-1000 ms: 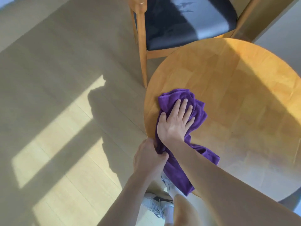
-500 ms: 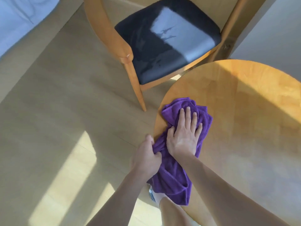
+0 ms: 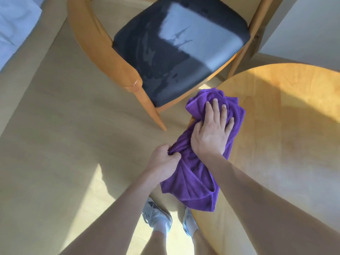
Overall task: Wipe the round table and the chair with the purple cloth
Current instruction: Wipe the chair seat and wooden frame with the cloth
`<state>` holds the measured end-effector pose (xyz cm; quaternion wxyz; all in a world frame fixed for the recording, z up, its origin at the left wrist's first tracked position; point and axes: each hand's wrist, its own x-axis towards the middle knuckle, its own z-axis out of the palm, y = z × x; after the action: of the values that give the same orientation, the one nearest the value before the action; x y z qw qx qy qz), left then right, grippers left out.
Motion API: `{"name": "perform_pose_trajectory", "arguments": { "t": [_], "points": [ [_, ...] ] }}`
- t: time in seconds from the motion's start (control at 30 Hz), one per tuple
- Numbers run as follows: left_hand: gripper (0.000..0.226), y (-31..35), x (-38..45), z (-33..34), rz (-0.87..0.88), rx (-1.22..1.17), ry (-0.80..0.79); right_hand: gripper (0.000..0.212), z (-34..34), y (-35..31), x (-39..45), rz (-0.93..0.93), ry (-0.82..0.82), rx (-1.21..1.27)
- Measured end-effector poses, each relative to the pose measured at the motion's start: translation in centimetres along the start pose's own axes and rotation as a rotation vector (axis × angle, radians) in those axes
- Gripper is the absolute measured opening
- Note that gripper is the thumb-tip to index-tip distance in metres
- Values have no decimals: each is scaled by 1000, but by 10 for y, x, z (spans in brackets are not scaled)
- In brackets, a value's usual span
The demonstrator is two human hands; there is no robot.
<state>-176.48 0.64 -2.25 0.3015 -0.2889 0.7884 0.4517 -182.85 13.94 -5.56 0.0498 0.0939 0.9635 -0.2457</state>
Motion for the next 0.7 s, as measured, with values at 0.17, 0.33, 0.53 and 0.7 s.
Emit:
{"name": "perform_pose_trajectory", "arguments": {
  "t": [0.17,0.33,0.53,0.7],
  "points": [
    [13,18,6,-9,51,40,-22,58,-6,0,22,46,5,69],
    [12,43,19,-22,144,112,-72,78,-11,-10,55,127,-46,121],
    [16,99,56,-47,302,367,-88,61,-4,-33,111,297,53,99],
    [16,150,102,-70,423,462,-157,40,-7,-34,158,371,139,133]
  ]
}}
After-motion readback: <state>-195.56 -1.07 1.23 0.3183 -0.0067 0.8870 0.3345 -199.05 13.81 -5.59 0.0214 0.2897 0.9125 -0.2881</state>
